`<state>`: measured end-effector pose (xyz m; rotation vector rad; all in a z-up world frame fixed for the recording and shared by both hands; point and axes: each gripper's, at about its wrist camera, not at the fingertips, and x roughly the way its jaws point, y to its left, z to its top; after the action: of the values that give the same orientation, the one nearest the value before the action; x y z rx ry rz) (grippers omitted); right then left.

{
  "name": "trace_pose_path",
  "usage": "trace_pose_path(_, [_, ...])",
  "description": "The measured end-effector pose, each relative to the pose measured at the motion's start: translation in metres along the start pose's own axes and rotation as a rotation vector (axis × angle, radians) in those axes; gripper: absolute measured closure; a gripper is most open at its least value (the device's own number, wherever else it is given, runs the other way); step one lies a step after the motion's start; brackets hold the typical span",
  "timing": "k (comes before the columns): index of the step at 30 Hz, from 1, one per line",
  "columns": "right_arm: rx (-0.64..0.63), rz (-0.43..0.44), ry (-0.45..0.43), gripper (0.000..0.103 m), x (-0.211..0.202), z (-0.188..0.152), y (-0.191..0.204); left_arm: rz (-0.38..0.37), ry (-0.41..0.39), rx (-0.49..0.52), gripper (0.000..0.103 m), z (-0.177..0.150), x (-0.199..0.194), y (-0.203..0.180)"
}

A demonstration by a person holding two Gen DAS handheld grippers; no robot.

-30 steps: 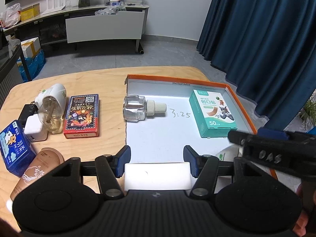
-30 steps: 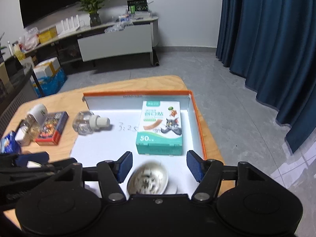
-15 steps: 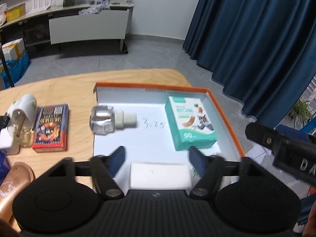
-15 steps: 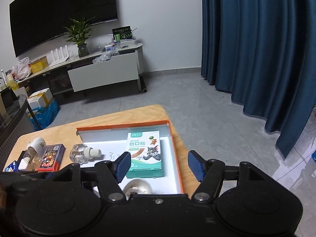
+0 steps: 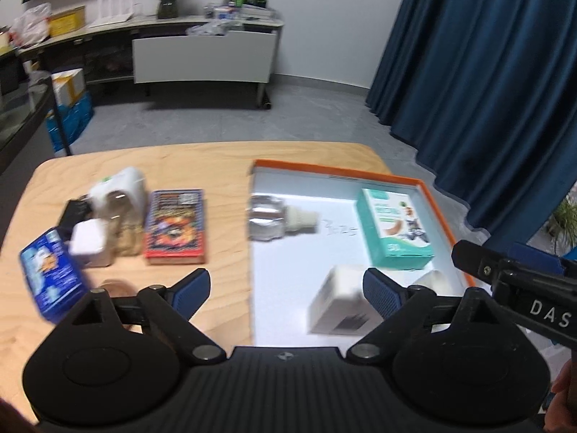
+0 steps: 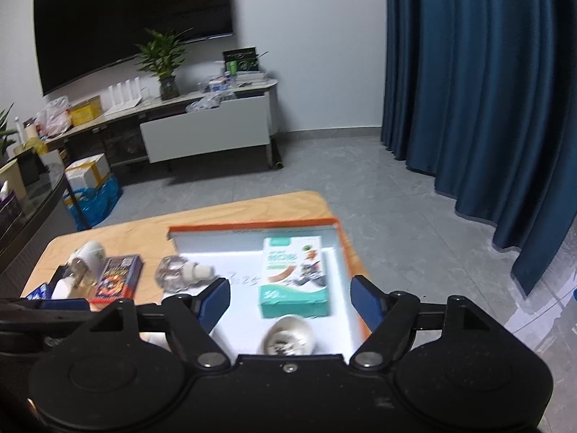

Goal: Organize rigid objects
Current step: 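Grasp the brown tube with the right gripper while the left moves to the blue tin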

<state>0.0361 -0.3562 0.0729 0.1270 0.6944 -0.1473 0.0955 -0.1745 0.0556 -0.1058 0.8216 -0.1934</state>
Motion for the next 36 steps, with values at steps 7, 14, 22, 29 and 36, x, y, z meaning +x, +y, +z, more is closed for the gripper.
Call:
trace_pose_path(7, [-0.050,0.073,0.033,0.015,0.003,-0.008,0.038,0.044,-0.007,-0.046,0.008,-0.013,-0.019,0.042])
trace_pose_path(14, [-0.084,0.160,0.091,0.015,0.009,-0.023,0.077,0.111,-0.008,-0.086,0.008,-0.029,-0.036,0.089])
trace_pose_path(22, [-0.136,0.307,0.192,0.012,0.018,-0.047,0.146,0.218,-0.026,-0.235,0.008,-0.035,-0.055,0.157])
trace_pose_path(29, [-0.179,0.367,0.262,0.011,0.031,-0.064,0.215,0.258,-0.034,-0.384,0.007,-0.033,-0.065,0.200])
trace_pose_path(36, [-0.075,0.318,0.358,0.008,0.066,-0.075,0.259,0.262,-0.042,-0.417,0.006,-0.029,-0.064,0.214])
